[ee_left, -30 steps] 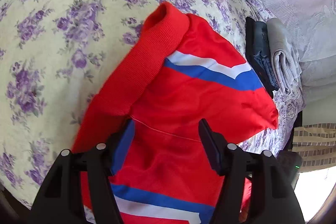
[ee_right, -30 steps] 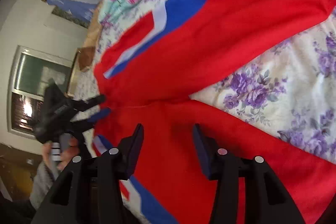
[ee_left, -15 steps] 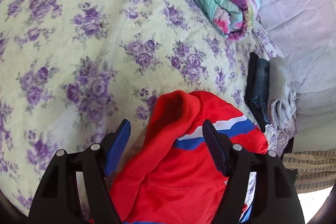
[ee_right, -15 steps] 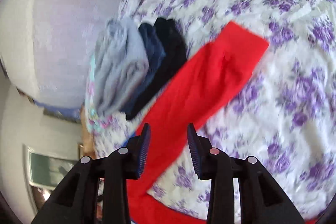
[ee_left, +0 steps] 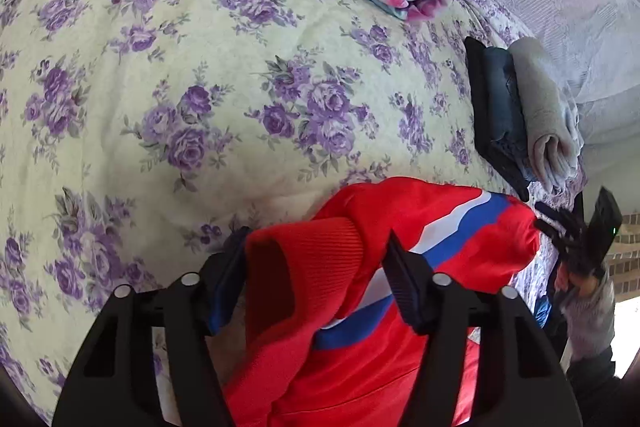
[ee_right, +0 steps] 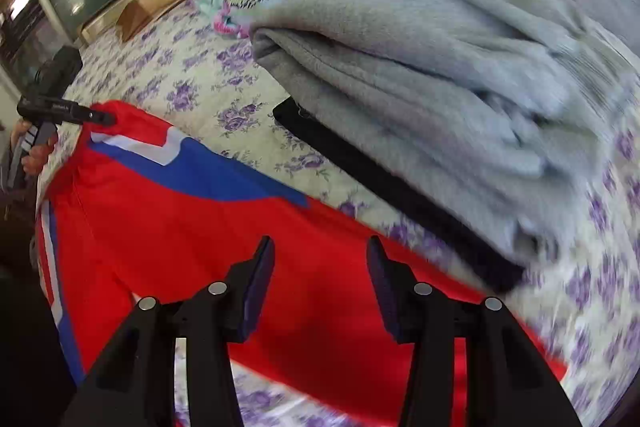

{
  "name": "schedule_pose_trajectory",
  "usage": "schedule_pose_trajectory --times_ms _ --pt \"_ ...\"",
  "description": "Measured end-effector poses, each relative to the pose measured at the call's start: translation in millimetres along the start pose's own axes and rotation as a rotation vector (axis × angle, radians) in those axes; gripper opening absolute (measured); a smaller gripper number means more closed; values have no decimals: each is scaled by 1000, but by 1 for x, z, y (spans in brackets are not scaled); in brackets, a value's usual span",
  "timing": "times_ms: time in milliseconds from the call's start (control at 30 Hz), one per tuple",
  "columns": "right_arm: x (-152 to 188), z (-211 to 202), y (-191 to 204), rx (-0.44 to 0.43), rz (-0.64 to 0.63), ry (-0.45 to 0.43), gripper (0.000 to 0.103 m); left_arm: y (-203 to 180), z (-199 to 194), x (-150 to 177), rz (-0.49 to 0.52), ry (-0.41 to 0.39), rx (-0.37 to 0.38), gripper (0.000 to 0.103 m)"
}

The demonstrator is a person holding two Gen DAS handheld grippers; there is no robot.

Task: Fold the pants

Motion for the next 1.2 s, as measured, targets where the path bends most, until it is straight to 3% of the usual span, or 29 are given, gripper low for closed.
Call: schedule_pose_trajectory --times_ms 167,333,367,400,467,533,700,900,1200 --pt "-8 37 -9 -18 -169 138 48 6 -1 1 1 -6 8 52" --pt "9 54 -11 -71 -294 235 48 5 3 0 5 8 -9 52" --pt "11 55 -12 -69 -304 239 45 5 4 0 8 10 -13 52" --pt "11 53 -14 -61 -306 244 31 4 4 -1 13 11 -17 51" --pt "10 43 -16 -59 -287 227 6 2 3 -2 35 6 -26 44" --pt "11 33 -15 -49 -259 200 4 -2 1 -3 59 -1 -20 35" --pt "21 -6 -6 20 -217 120 4 -10 -9 -3 104 -32 -3 31" --pt "38 -52 18 86 -175 48 4 -13 -25 -1 107 -45 69 31" --pt "86 -103 112 168 -131 -23 4 -31 -69 28 188 -100 135 31"
Point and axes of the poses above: each gripper's, at about its wrist camera, not at the fingertips, and z roughly the way its jaws point, y to its left, x to its underside, the point moved 7 cm from there along z, roughly the way its jaws point, and after that the axes turned 1 degree about -y, right-handed, at the moved point
